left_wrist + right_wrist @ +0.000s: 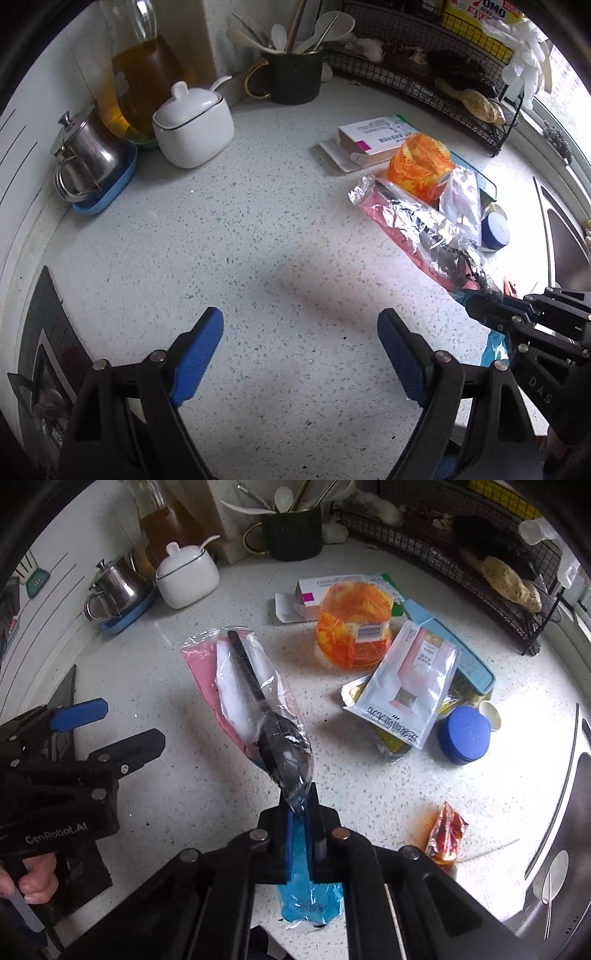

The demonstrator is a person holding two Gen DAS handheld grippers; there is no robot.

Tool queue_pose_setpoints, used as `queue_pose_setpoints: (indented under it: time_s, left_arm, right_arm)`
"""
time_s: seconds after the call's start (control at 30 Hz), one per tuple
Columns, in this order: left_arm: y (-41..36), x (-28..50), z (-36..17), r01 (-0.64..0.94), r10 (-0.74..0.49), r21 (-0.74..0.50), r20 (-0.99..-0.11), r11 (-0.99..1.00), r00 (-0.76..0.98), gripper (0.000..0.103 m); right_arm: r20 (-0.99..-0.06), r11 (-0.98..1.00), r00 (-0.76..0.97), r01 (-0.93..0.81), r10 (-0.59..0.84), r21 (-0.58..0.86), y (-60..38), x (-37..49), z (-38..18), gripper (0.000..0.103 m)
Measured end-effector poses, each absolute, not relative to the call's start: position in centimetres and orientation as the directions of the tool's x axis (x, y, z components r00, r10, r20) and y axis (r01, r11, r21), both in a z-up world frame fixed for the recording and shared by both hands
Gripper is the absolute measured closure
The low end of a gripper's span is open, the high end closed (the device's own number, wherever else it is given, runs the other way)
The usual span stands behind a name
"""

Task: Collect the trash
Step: 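Grasp the blue plastic wrapper with the right tool, then grasp the orange cup with the left tool while the right tool holds the wrapper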

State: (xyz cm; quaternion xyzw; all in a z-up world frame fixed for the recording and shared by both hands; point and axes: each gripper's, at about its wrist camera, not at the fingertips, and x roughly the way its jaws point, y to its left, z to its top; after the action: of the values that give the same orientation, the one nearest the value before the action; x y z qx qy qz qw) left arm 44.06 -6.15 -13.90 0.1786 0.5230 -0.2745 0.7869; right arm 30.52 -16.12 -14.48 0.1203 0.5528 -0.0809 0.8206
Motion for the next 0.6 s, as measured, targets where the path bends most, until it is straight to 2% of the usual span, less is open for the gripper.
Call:
queue_pose_setpoints:
  time_s: [0.33,0.6]
  left_arm:
    - [-13.2,45.3,-9.4,0.671,-0.325,0.011,-0.869,0.742,0.374,0.019]
    - [-18.8,47.6,-10.9,0.687,-0.335,-0.035,-0.891,0.726,0.308,0.019]
  right_arm:
    - [-0.873,0.944,0.477,0.325,-0.105,0.064,-22.7,30.1,-9.7,0.098]
    - [-0.857,0.922,0.497,0.379,-0.136,0.073,-26.8,31.6,-9.3,0.098]
